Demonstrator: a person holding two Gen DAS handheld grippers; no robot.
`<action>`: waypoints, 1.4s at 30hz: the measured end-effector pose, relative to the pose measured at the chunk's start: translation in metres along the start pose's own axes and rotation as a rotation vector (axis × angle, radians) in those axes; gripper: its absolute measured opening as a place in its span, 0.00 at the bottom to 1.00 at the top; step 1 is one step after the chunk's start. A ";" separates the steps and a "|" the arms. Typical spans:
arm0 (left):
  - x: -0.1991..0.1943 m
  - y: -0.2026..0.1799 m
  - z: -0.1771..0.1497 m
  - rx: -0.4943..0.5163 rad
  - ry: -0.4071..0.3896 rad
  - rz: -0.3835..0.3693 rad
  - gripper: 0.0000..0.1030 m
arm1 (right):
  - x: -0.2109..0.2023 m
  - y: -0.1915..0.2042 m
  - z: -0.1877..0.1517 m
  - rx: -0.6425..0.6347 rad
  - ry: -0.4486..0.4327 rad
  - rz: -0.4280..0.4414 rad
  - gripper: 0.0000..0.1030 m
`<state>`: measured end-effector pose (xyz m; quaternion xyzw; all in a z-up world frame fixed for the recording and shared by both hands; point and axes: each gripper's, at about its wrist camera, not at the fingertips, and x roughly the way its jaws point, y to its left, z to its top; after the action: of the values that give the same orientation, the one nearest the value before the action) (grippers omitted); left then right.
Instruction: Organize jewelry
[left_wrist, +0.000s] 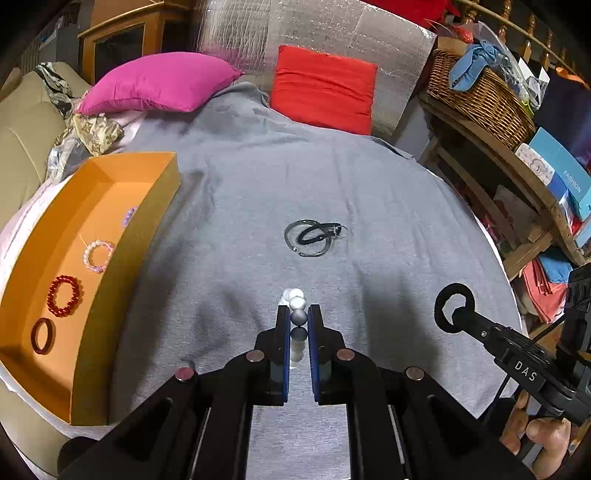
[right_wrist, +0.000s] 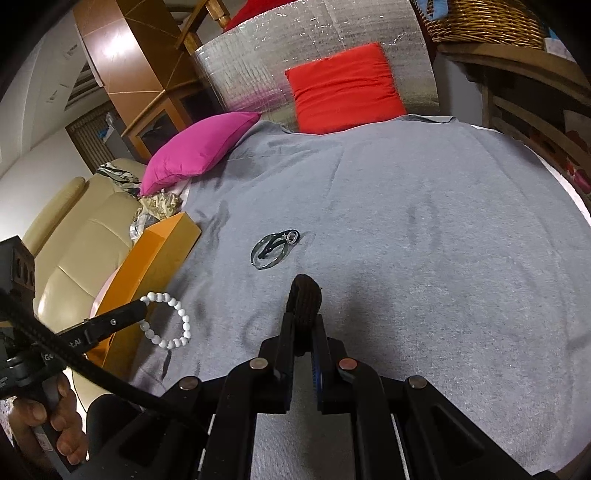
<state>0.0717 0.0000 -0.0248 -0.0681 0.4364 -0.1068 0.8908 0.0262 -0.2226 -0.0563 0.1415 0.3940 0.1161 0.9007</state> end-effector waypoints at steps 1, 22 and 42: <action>0.001 0.000 0.000 0.002 -0.002 0.006 0.09 | 0.000 0.000 0.000 -0.002 0.000 -0.003 0.08; 0.006 0.002 -0.005 0.008 0.010 0.032 0.09 | 0.003 -0.001 -0.005 -0.015 0.021 -0.037 0.08; 0.009 -0.001 -0.009 0.011 0.017 0.041 0.09 | 0.003 -0.005 -0.006 -0.009 0.020 -0.044 0.09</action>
<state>0.0695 -0.0033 -0.0367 -0.0534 0.4448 -0.0915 0.8893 0.0243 -0.2259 -0.0637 0.1277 0.4057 0.0995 0.8996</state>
